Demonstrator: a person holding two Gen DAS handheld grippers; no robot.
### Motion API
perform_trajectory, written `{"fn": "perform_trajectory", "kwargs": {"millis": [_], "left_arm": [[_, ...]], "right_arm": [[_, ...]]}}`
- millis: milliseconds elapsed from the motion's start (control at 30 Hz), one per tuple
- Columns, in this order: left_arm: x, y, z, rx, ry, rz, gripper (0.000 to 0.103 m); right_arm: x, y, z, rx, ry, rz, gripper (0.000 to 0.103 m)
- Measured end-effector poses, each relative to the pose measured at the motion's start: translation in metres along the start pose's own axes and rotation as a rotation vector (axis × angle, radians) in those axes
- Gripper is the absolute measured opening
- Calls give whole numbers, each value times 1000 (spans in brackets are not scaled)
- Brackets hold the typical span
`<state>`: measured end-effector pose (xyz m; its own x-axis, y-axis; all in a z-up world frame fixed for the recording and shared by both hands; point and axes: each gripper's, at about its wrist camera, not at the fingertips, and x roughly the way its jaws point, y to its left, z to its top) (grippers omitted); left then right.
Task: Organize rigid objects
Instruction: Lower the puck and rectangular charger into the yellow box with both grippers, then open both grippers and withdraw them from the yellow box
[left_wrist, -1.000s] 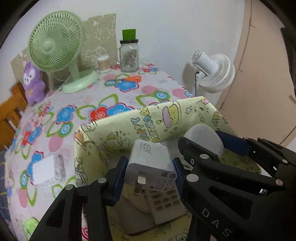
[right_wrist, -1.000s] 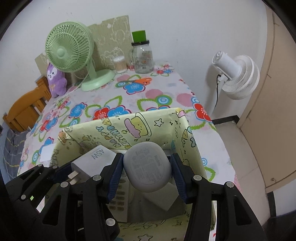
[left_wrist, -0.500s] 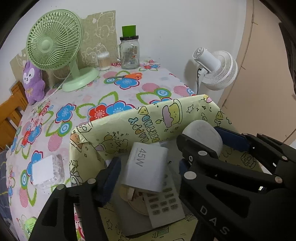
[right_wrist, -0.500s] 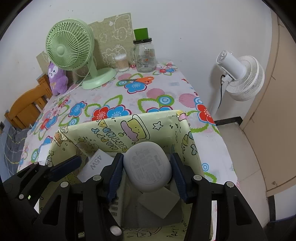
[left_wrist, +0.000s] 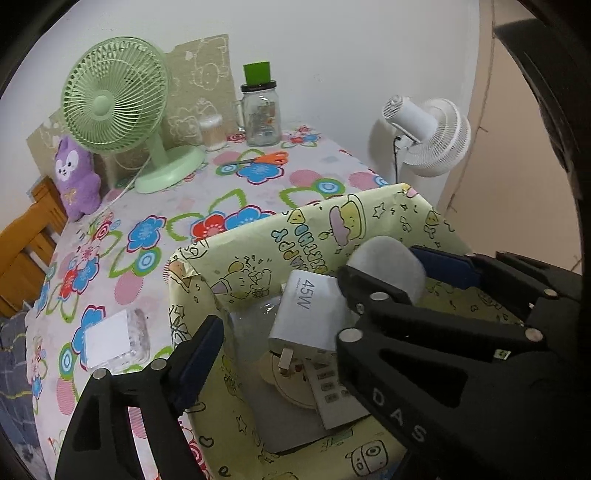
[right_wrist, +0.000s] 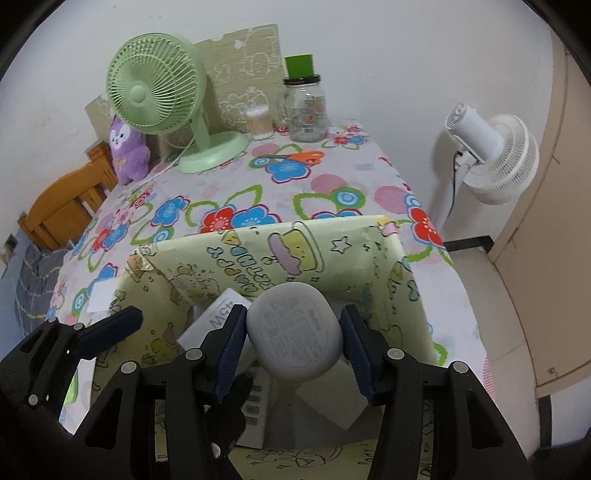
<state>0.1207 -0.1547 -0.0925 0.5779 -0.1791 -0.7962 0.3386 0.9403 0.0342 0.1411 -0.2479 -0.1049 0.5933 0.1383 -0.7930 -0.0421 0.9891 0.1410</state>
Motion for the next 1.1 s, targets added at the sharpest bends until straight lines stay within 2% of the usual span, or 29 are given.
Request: {"fn": "perform_trajectory", "kwargs": {"millis": [167, 267, 433, 600, 1100], "left_arm": [[2, 0, 2, -1, 0, 1, 87], [3, -1, 1, 4, 6, 5, 87], [-2, -4, 0, 13, -4, 1, 87], [-14, -4, -3, 12, -27, -7, 87], [-60, 10, -28, -28, -87, -19, 91]], "right_arm": [[1, 1, 2, -15, 1, 6, 57], [2, 0, 2, -8, 10, -7, 65], [-5, -2, -1, 2, 4, -26, 68], [-19, -2, -5, 10, -22, -34, 76], [-64, 24, -26, -5, -74, -37, 82]]}}
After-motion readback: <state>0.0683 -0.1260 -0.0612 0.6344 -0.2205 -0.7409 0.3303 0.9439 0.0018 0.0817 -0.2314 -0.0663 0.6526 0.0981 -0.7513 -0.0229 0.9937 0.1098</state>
